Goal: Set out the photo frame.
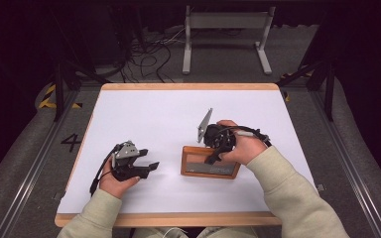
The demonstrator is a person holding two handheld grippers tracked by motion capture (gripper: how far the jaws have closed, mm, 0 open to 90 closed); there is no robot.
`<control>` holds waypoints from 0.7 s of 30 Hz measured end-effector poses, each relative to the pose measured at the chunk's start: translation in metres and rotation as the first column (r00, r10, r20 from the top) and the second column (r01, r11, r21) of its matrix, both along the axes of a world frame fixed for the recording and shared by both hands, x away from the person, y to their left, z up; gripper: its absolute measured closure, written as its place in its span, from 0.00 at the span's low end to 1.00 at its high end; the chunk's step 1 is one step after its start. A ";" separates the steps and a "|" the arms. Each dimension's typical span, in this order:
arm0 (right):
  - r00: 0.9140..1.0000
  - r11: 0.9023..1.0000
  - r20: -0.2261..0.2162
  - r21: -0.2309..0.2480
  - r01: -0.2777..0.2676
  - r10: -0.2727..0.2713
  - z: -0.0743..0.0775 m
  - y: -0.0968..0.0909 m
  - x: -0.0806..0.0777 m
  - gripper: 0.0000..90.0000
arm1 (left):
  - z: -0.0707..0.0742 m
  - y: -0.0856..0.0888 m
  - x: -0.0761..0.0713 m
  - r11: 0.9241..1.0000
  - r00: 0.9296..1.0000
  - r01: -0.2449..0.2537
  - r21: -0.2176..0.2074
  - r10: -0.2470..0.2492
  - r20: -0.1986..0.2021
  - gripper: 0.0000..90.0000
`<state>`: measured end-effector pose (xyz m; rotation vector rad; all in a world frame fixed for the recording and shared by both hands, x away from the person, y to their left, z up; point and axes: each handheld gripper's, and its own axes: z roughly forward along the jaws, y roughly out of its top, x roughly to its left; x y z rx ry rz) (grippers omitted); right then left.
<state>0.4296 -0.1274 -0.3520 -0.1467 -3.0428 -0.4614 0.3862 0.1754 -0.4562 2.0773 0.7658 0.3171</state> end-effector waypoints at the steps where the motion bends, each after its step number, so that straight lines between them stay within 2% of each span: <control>1: 1.000 1.000 -0.003 0.007 0.002 -0.002 -0.002 0.000 0.001 0.82 | 0.000 0.000 0.000 1.000 1.000 0.001 0.000 -0.001 0.000 0.37; 6: 0.999 0.999 -0.023 0.031 -0.026 0.027 -0.008 0.003 0.004 0.82 | 0.000 0.000 0.000 1.000 1.000 0.004 0.003 -0.004 0.001 0.37; 13: 0.999 0.998 -0.041 0.056 -0.019 0.021 -0.009 0.000 0.011 0.79 | 0.000 -0.001 0.000 1.000 1.000 0.004 0.005 -0.004 0.000 0.37; 16: 1.000 0.998 0.002 0.063 0.003 -0.003 -0.008 -0.002 0.012 0.71 | 0.000 0.000 0.000 1.000 1.000 0.002 0.002 -0.002 0.000 0.37; 19: 0.997 0.996 0.057 0.075 0.051 -0.056 -0.007 -0.005 0.013 0.58 | 0.000 0.000 0.000 1.000 1.000 0.001 0.001 -0.001 0.000 0.37; 21: 0.993 0.991 0.083 0.111 0.078 -0.088 -0.007 -0.007 0.015 0.52 | 0.000 0.000 0.000 1.000 1.000 0.001 0.002 -0.001 0.000 0.37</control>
